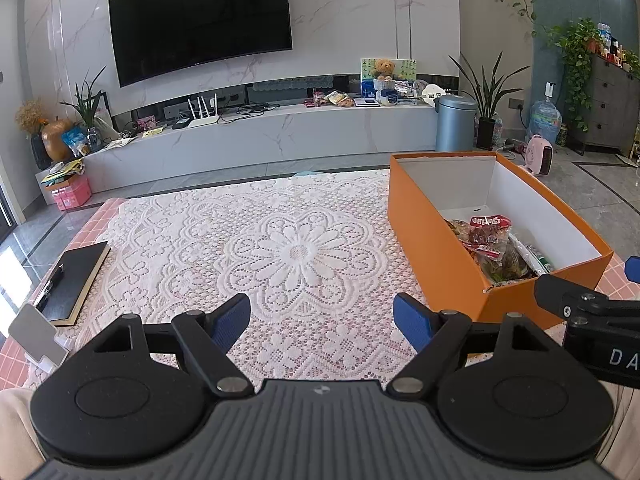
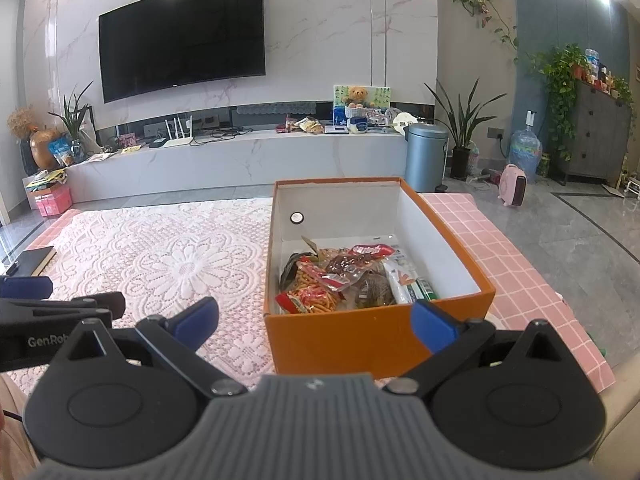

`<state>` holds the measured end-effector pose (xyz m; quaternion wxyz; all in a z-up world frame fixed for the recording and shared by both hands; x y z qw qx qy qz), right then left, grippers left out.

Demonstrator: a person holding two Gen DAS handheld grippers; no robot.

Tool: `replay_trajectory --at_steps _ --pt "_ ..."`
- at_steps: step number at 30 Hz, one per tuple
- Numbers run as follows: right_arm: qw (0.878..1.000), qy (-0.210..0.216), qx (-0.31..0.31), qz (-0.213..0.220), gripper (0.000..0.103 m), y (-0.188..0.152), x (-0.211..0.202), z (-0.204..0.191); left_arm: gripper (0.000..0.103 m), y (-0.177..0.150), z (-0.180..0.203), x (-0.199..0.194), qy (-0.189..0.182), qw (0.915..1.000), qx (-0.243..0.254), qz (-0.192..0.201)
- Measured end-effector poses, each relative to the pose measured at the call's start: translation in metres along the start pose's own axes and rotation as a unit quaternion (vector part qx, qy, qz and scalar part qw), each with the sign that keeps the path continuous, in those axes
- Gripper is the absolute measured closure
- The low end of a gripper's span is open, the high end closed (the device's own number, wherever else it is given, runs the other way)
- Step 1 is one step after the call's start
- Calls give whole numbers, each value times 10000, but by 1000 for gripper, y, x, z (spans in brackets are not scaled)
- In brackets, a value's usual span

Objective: Organize snacks

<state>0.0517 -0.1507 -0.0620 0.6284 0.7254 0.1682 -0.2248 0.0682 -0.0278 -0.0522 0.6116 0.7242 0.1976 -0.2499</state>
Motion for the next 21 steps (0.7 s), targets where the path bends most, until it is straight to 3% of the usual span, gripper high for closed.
replay_trajectory --at_steps 21 --pt "10000 -9 -53 -14 3 -1 1 -1 8 -3 -2 0 37 10000 -27 -73"
Point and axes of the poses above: each gripper's, at about its wrist camera, not at the fingertips, and x roughly the way its jaws point, z to its right, y to its top, the point moved 6 cm from there along x, roughly the way its jaws point, and after that the axes turned 5 degrees about x, right-handed, at the moved point
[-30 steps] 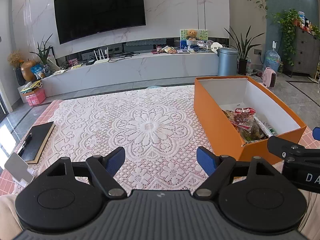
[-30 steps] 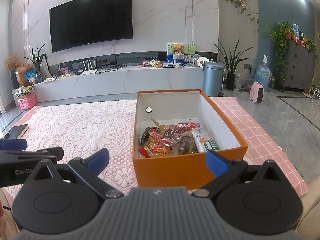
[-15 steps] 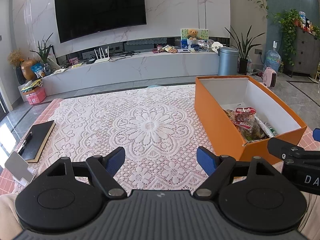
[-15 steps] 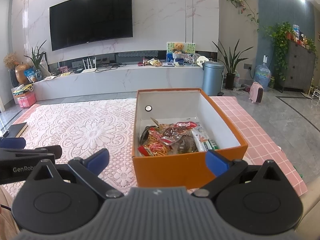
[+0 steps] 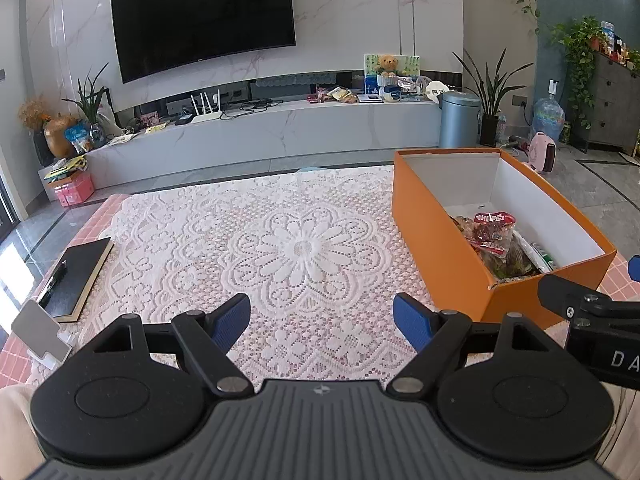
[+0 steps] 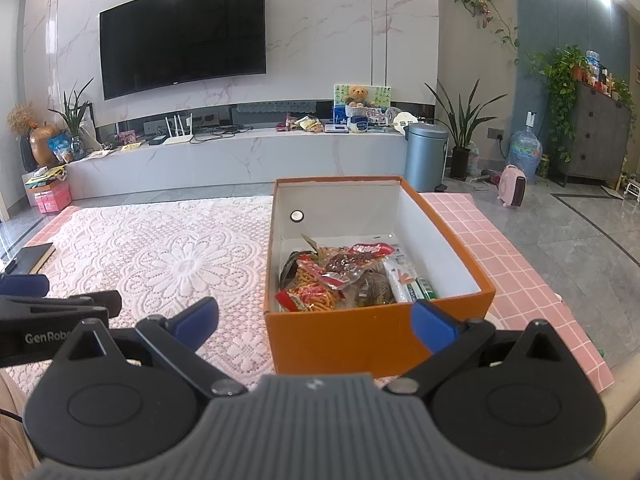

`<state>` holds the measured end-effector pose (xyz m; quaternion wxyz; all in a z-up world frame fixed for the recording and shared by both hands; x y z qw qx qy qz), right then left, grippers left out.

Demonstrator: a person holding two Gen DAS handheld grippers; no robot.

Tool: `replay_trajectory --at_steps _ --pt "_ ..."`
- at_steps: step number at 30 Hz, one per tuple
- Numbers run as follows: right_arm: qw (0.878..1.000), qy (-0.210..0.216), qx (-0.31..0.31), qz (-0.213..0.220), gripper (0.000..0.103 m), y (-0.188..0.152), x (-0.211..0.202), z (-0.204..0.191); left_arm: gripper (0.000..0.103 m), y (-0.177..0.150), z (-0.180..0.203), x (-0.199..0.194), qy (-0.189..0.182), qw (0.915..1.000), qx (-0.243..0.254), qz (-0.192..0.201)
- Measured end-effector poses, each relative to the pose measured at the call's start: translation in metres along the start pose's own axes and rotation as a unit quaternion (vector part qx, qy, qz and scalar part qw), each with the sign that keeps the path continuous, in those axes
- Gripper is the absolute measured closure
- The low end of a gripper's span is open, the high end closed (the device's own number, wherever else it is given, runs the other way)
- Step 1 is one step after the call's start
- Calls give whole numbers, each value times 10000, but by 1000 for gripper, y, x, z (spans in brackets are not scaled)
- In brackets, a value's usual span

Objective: Organize snacks

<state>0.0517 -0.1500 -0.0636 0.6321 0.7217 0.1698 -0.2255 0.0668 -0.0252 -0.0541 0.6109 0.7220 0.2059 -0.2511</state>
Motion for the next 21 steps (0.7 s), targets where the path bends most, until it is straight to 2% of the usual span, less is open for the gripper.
replay_trajectory --at_steps 21 --pt "10000 -2 -23 -24 3 -2 0 0 8 2 -1 -1 35 10000 -5 -36"
Point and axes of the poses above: each gripper's, at about its wrist camera, not at the fingertips, and x roughly the way its jaws point, z to its right, y to its top, the point moved 6 cm from there along x, roughly the way its jaws point, and after that the axes turned 5 degrees about x, right-handed, at the moved point
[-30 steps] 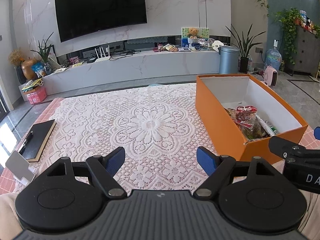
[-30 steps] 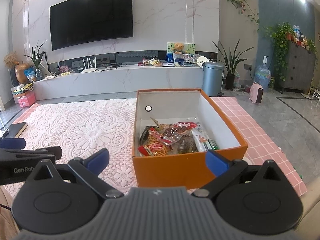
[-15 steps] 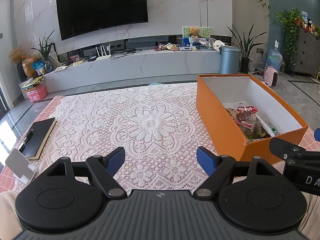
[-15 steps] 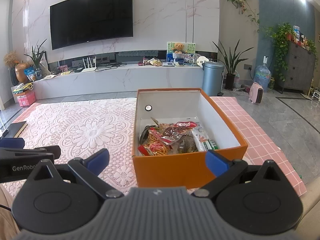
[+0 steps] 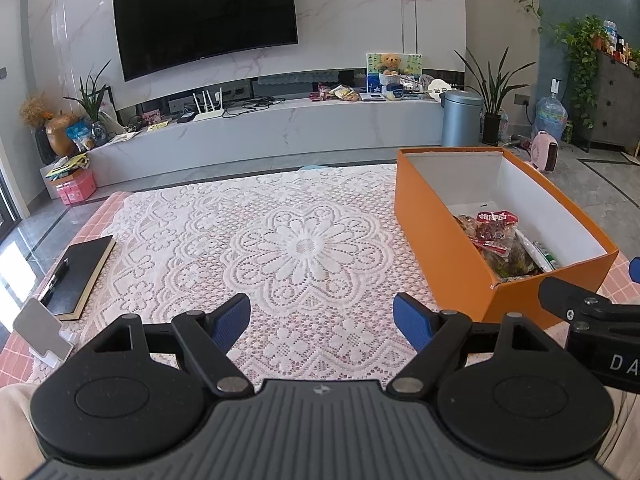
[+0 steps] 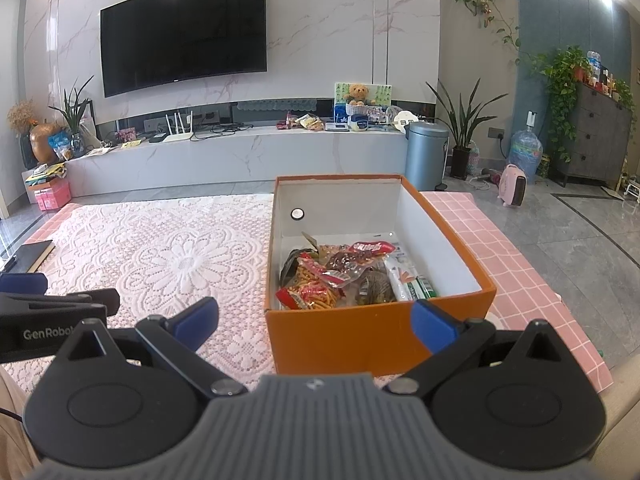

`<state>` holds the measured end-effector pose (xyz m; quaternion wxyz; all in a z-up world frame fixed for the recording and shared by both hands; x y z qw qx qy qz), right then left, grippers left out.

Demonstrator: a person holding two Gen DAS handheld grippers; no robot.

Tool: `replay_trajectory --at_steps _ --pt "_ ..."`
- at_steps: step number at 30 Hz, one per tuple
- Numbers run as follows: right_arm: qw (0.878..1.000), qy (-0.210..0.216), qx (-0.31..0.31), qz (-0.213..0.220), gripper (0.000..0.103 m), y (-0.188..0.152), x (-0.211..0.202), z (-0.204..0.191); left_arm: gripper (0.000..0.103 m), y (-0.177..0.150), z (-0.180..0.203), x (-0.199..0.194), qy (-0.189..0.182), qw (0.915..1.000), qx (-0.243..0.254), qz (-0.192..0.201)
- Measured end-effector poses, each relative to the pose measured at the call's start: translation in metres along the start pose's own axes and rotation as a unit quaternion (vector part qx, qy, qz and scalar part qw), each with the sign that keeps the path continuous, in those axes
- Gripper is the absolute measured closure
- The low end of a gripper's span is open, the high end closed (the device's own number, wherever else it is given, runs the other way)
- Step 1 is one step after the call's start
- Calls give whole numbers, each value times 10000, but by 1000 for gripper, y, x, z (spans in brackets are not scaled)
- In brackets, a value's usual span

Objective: Organize snacks

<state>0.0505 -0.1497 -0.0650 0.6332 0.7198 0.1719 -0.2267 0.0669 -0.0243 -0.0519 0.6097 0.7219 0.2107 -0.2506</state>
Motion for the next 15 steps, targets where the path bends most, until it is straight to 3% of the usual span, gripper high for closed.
replay_trajectory --at_steps 15 --pt "10000 8 -19 -14 3 0 1 0 8 2 1 -3 -78 10000 5 47"
Point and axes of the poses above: each gripper's, at about its wrist camera, not at the fingertips, and x roughly the way its jaws point, z to its right, y to its top, the point moved 6 cm from there along x, roughly the way its jaws point, and after that the axes turned 5 degrees about x, right-handed, at the moved point
